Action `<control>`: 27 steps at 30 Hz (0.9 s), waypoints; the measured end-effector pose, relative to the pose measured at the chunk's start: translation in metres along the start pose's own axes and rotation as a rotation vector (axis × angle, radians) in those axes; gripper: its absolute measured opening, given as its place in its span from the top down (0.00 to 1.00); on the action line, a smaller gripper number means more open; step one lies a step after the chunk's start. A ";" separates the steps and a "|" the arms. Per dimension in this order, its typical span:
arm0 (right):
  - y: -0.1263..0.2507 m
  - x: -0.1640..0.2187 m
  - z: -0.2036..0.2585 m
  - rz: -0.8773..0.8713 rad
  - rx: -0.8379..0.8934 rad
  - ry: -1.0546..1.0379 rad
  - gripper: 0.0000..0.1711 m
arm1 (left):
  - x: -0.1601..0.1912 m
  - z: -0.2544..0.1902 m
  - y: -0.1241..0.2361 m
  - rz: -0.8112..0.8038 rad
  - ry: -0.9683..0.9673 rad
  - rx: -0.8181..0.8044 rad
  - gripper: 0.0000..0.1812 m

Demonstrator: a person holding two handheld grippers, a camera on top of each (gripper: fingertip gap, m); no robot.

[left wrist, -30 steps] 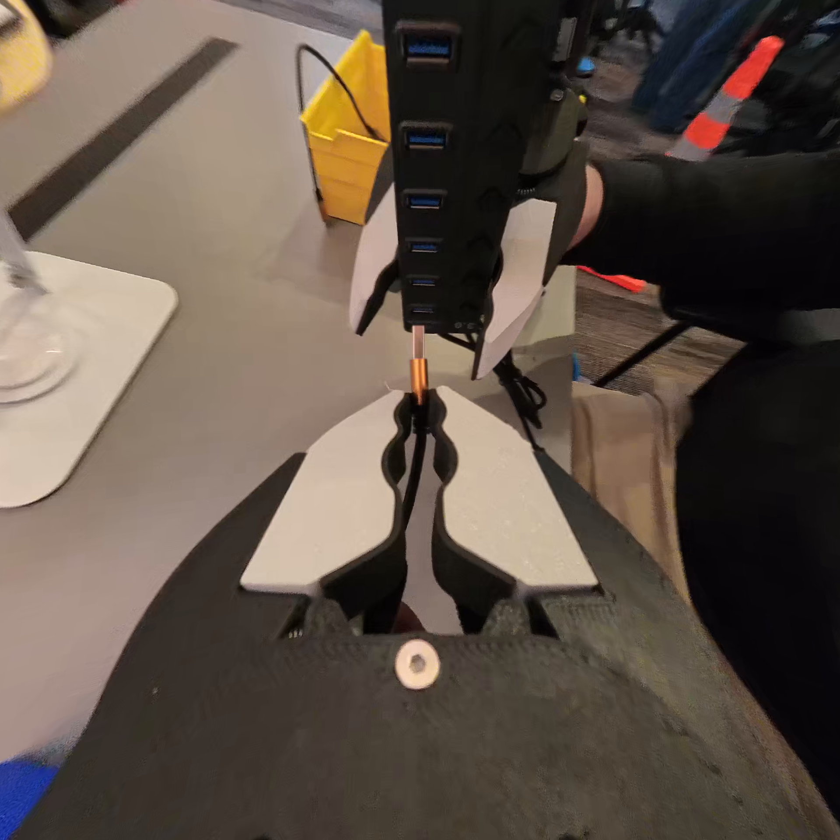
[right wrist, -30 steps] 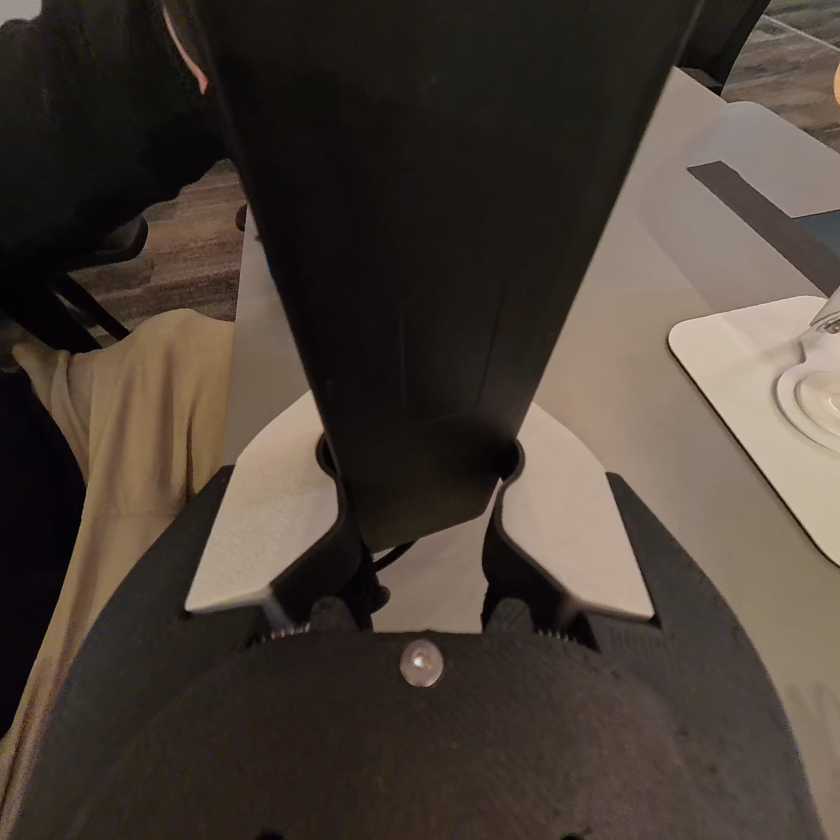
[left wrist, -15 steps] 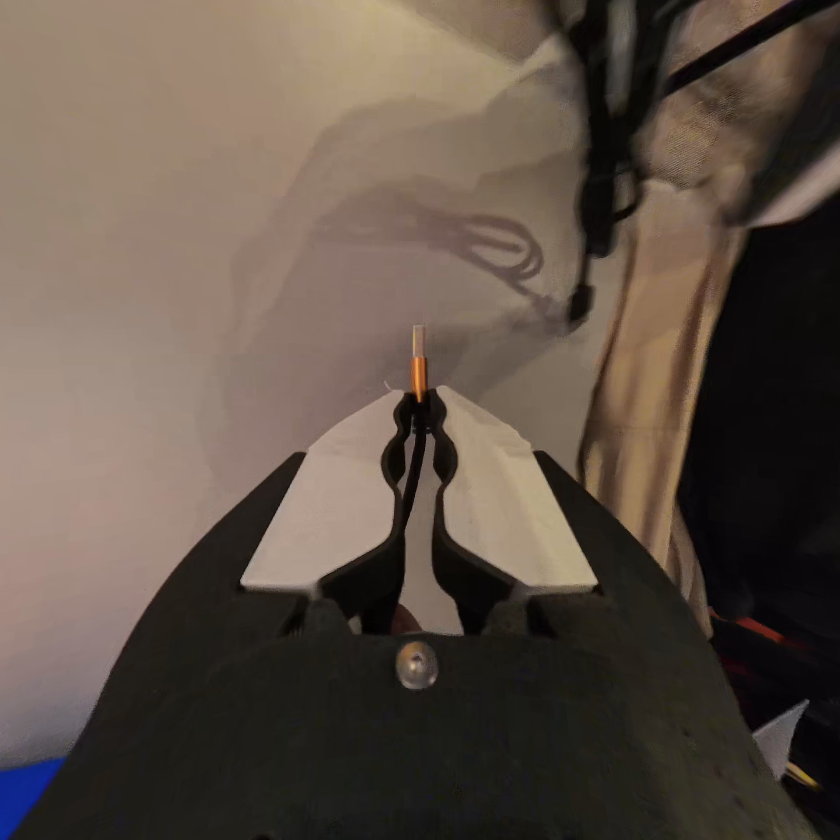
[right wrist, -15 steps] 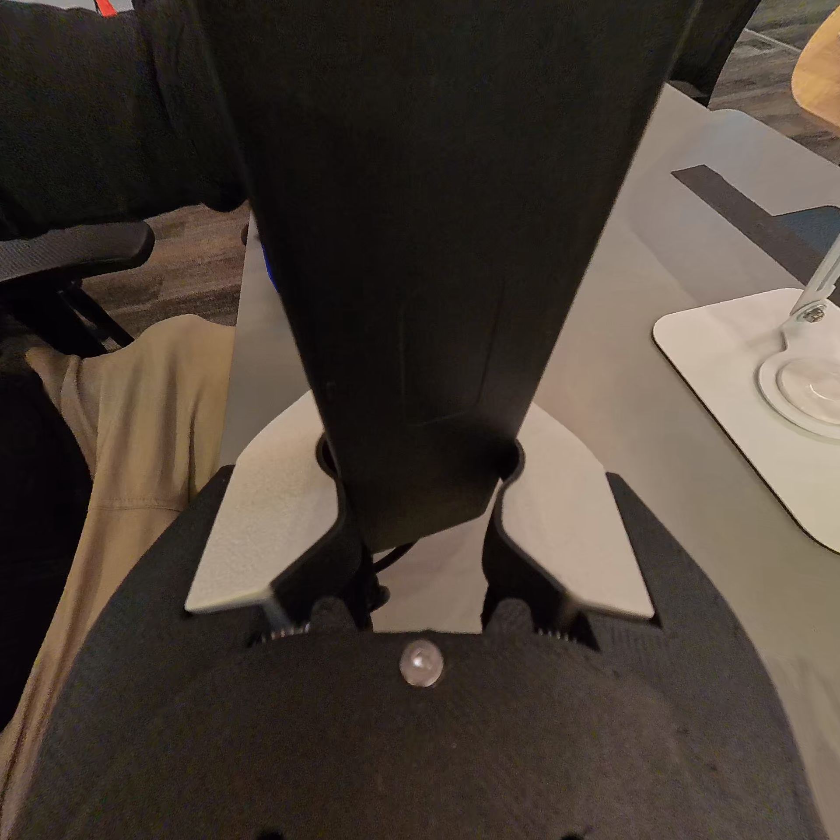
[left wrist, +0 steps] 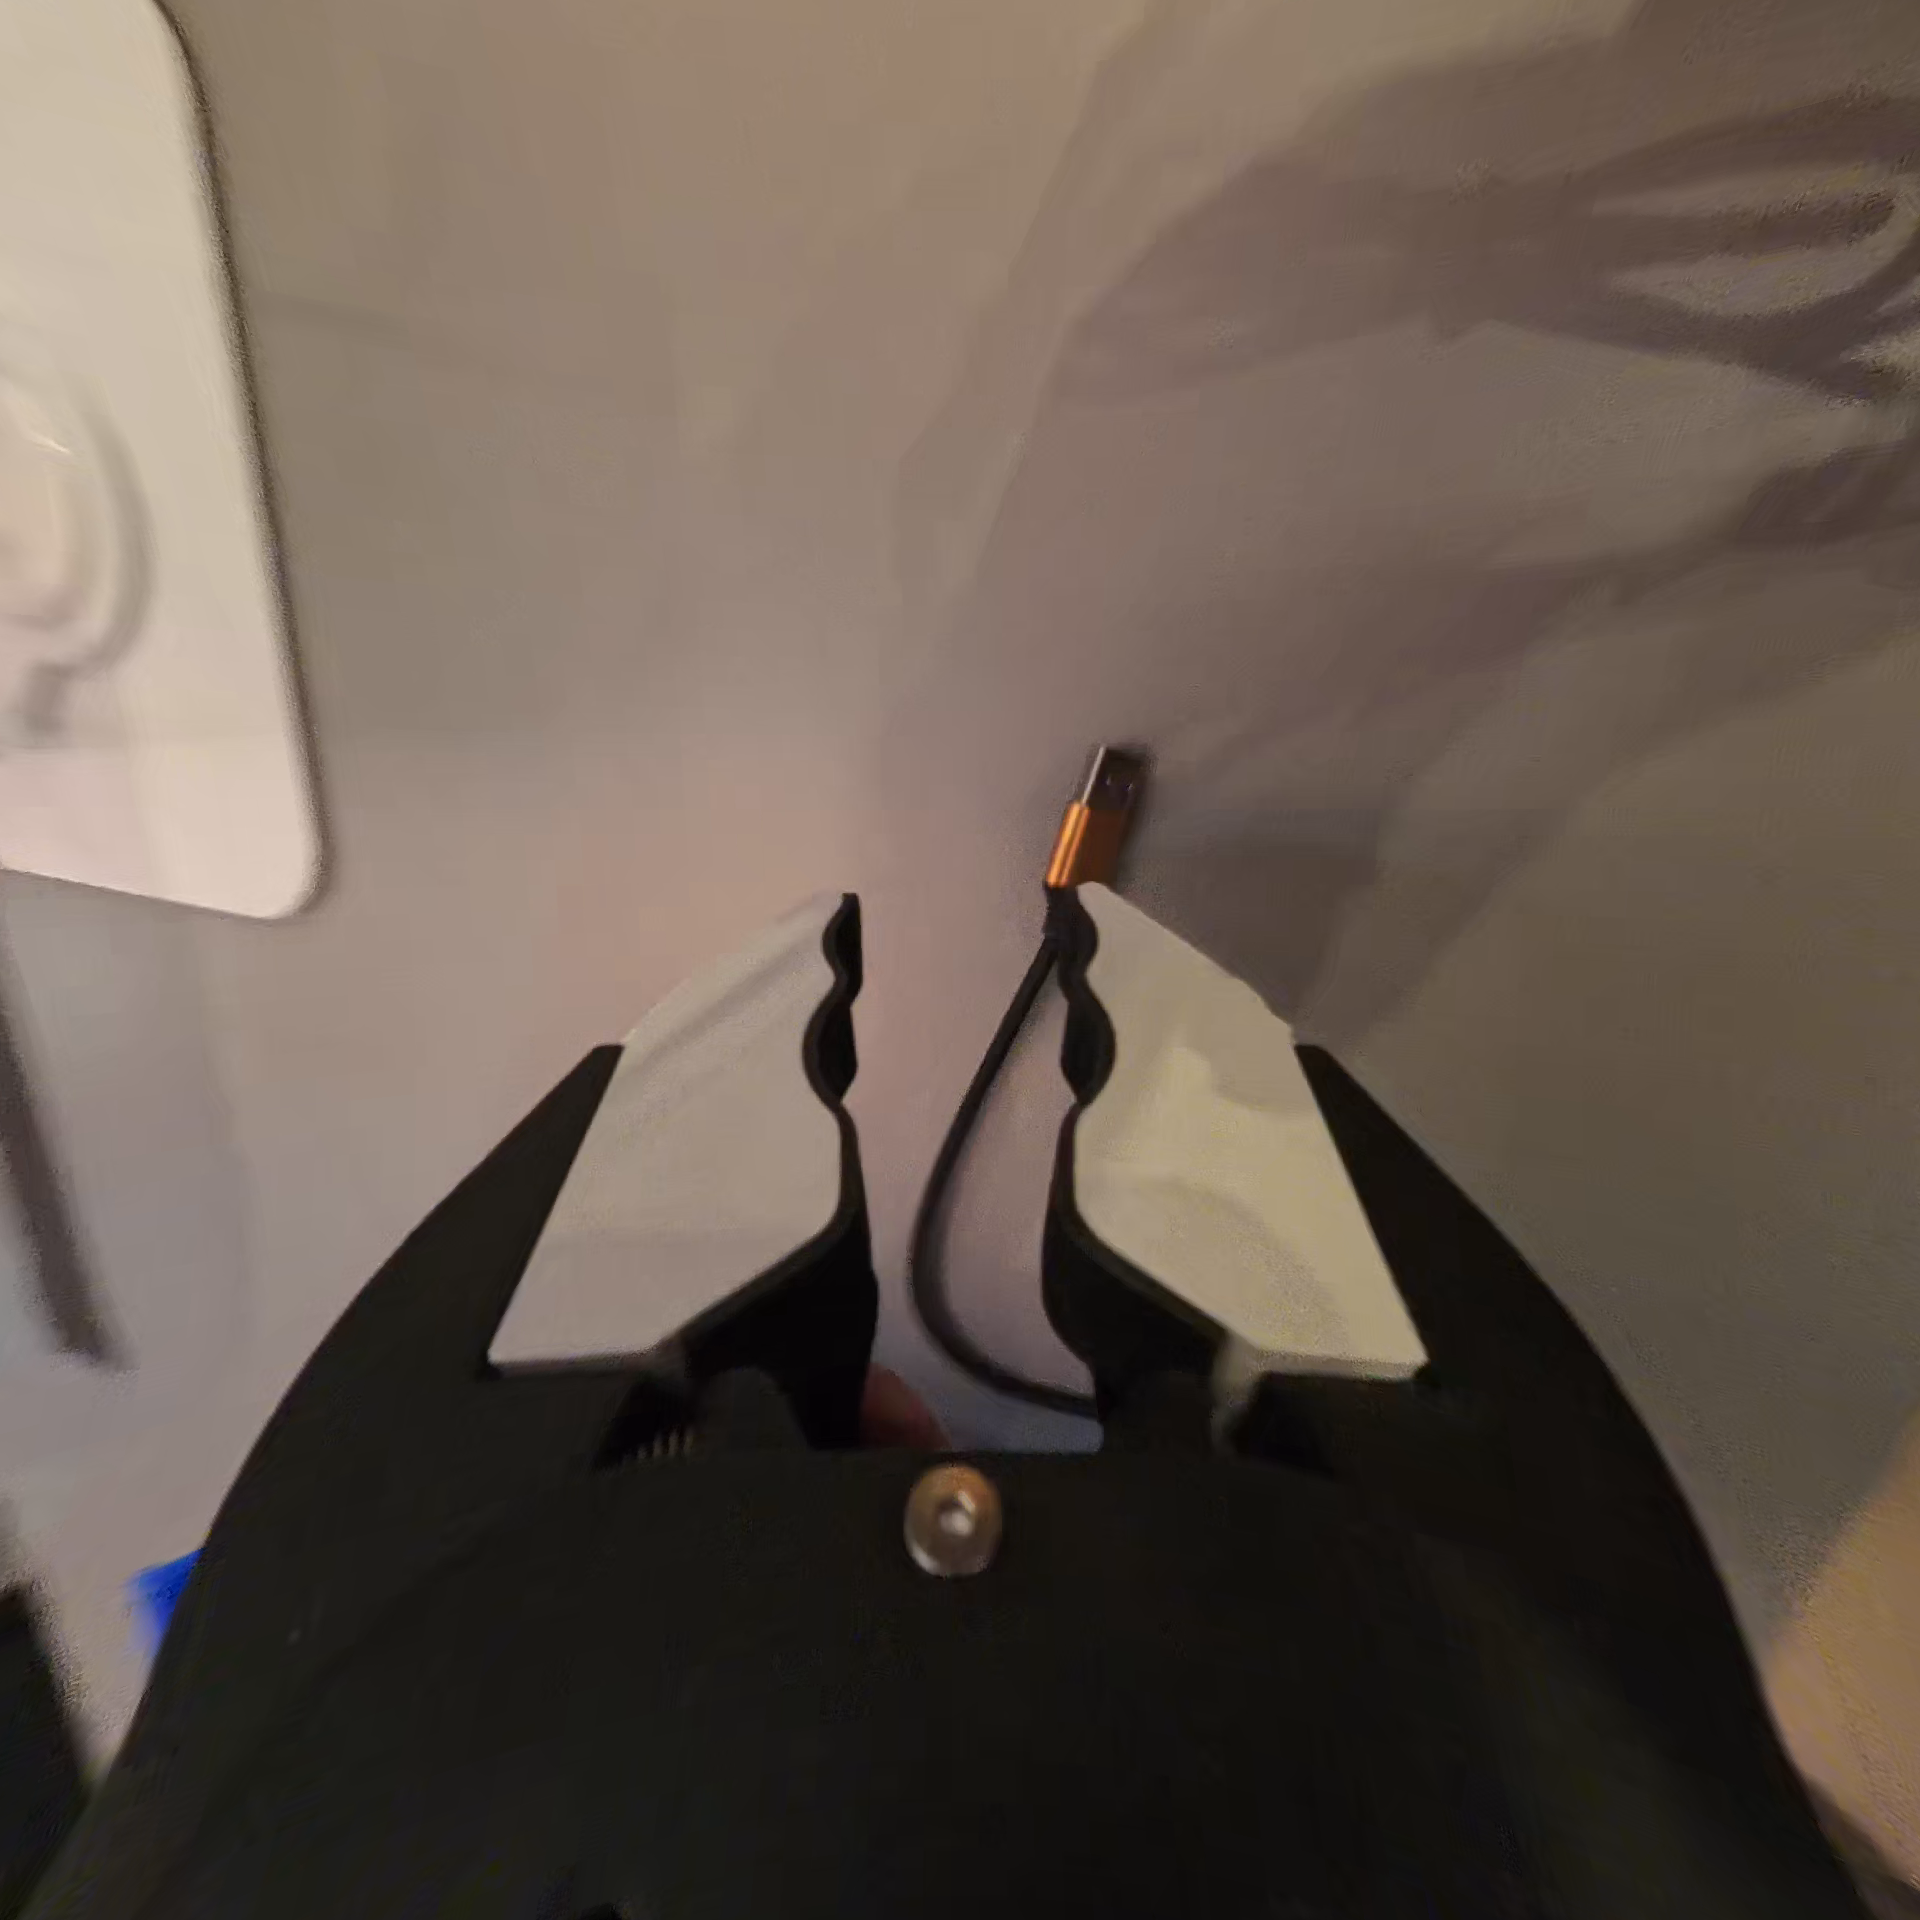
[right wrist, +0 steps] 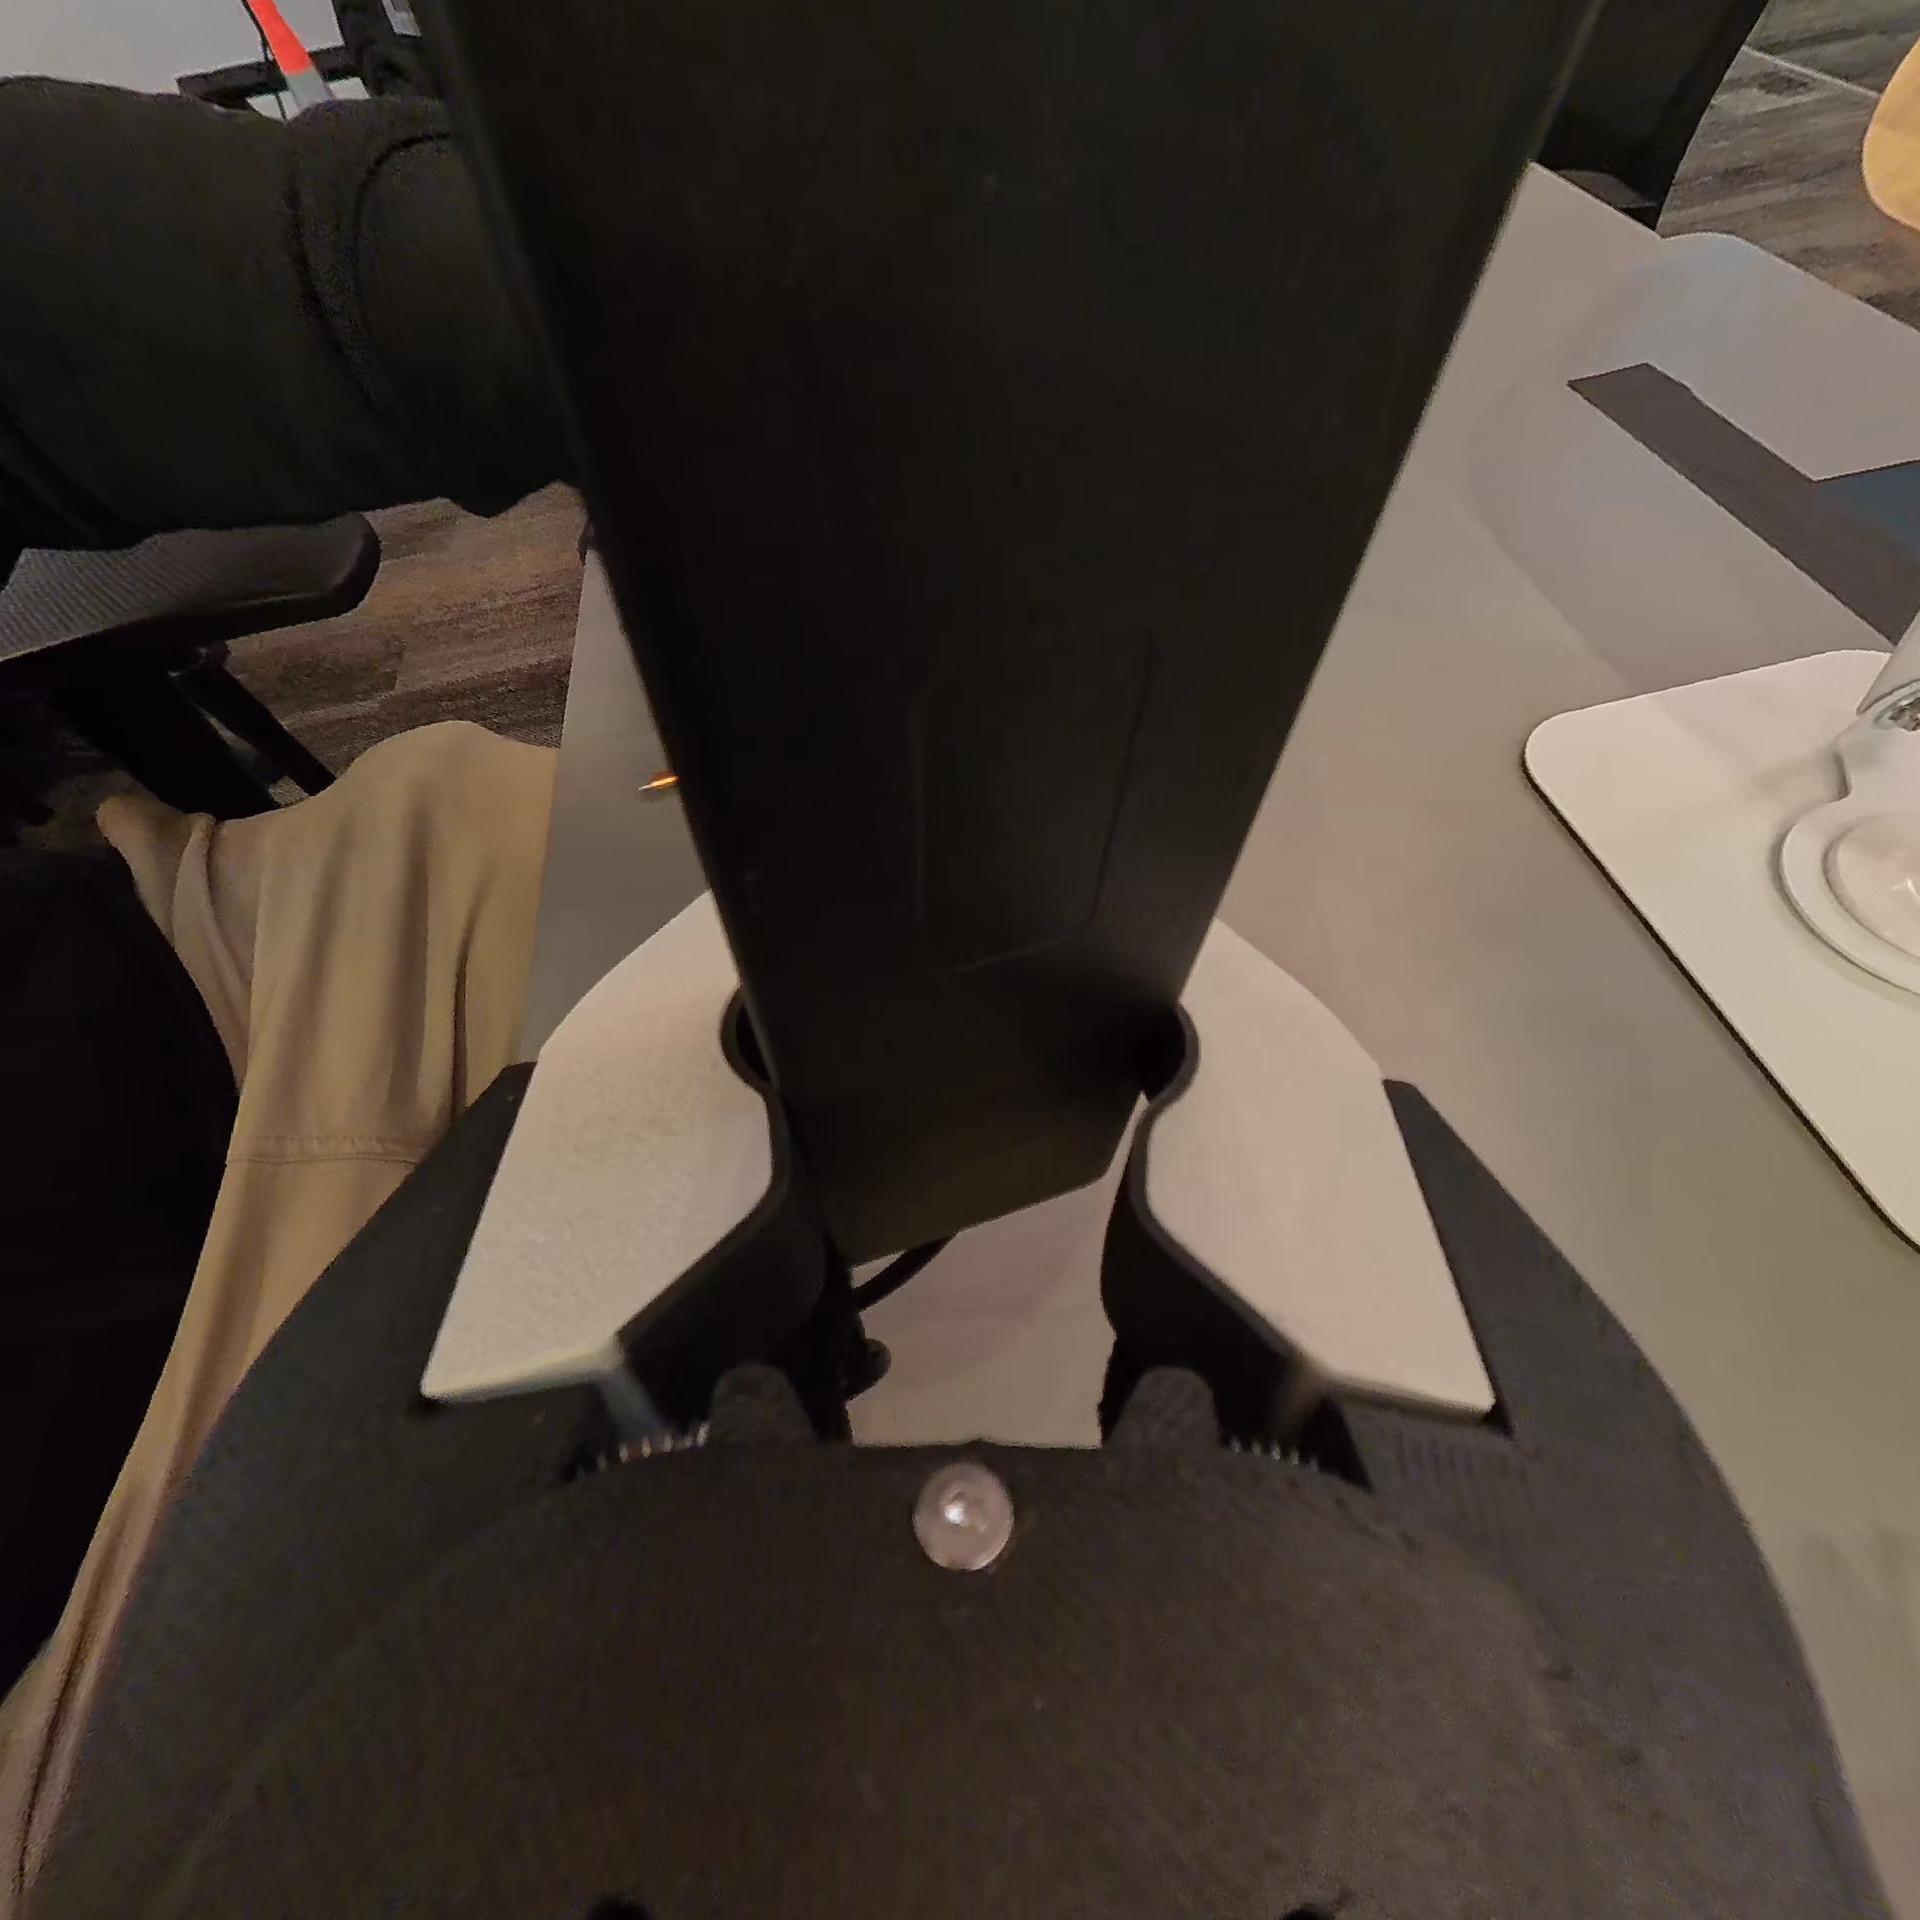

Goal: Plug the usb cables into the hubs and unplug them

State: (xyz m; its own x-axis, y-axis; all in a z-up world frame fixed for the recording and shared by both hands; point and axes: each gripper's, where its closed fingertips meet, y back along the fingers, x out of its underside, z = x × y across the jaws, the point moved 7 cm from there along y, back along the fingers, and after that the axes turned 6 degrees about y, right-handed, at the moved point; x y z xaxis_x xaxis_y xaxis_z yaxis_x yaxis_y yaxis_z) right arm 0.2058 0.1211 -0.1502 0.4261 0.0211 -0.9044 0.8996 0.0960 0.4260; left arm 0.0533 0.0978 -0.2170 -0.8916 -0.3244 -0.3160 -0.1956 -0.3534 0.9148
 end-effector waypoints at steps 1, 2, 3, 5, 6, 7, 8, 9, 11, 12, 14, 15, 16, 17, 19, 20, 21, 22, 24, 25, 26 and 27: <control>0.000 0.000 0.000 -0.004 -0.001 -0.002 0.60 | 0.002 -0.004 0.005 -0.004 -0.065 -0.047 0.81; 0.000 -0.001 0.000 -0.009 -0.004 -0.005 0.60 | 0.006 -0.010 0.007 0.010 -0.128 -0.079 0.81; 0.000 -0.001 0.000 -0.013 -0.006 -0.007 0.60 | 0.011 -0.016 0.006 0.032 -0.185 -0.114 0.80; -0.001 -0.001 0.000 -0.014 -0.010 -0.009 0.60 | 0.020 -0.026 -0.004 0.081 -0.268 -0.133 0.80; -0.002 -0.001 0.000 -0.010 -0.011 -0.008 0.60 | 0.023 -0.029 -0.009 0.094 -0.292 -0.157 0.79; -0.003 0.000 0.001 -0.006 -0.011 -0.006 0.60 | 0.025 -0.031 -0.014 0.101 -0.317 -0.185 0.79; -0.003 0.000 0.001 -0.002 -0.009 -0.003 0.60 | 0.025 -0.033 -0.018 0.098 -0.331 -0.202 0.79; -0.003 0.000 0.002 0.001 -0.007 0.000 0.60 | 0.024 -0.034 -0.021 0.091 -0.337 -0.226 0.80; -0.002 -0.001 0.002 -0.003 -0.003 0.002 0.60 | 0.022 -0.034 -0.026 0.085 -0.357 -0.261 0.86; -0.001 -0.002 0.002 -0.007 -0.003 0.000 0.59 | 0.022 -0.036 -0.028 0.097 -0.362 -0.246 0.91; 0.000 -0.002 0.001 -0.015 -0.006 -0.005 0.59 | 0.022 -0.033 -0.032 0.126 -0.397 -0.290 0.96; 0.000 -0.002 0.001 -0.016 -0.006 -0.006 0.60 | 0.022 -0.032 -0.034 0.129 -0.415 -0.303 0.97; 0.000 -0.002 0.001 -0.016 -0.006 -0.006 0.60 | 0.021 -0.030 -0.034 0.126 -0.407 -0.294 0.97; 0.000 -0.002 0.000 -0.017 -0.007 -0.005 0.60 | 0.020 -0.027 -0.035 0.120 -0.386 -0.283 0.97; 0.000 -0.002 0.001 -0.018 -0.007 -0.005 0.60 | 0.020 -0.023 -0.037 0.103 -0.373 -0.285 0.97; 0.000 -0.002 0.001 -0.019 -0.007 -0.003 0.60 | 0.019 -0.022 -0.037 0.099 -0.376 -0.285 0.97; 0.001 -0.002 0.001 -0.019 -0.007 -0.001 0.60 | 0.020 -0.021 -0.036 0.092 -0.360 -0.272 0.97; 0.001 -0.003 0.001 -0.020 -0.006 0.000 0.60 | 0.020 -0.021 -0.036 0.080 -0.322 -0.249 0.97; 0.003 -0.003 0.001 -0.029 -0.006 -0.001 0.60 | 0.022 -0.019 -0.032 0.035 -0.242 -0.200 0.97; 0.003 -0.002 0.000 -0.033 -0.008 -0.003 0.60 | 0.023 -0.018 -0.028 0.012 -0.194 -0.165 0.97; 0.003 -0.002 0.000 -0.037 -0.009 -0.003 0.60 | 0.022 -0.016 -0.023 -0.023 -0.139 -0.128 0.97; 0.003 -0.001 -0.001 -0.039 -0.012 0.000 0.60 | 0.021 -0.013 -0.017 -0.064 -0.097 -0.115 0.97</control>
State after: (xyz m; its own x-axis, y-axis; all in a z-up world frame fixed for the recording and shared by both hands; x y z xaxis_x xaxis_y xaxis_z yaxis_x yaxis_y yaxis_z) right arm 0.2081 0.1220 -0.1477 0.3905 0.0169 -0.9204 0.9145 0.1082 0.3900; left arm 0.0431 0.0855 -0.2427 -0.9152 -0.2139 -0.3415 -0.2099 -0.4703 0.8572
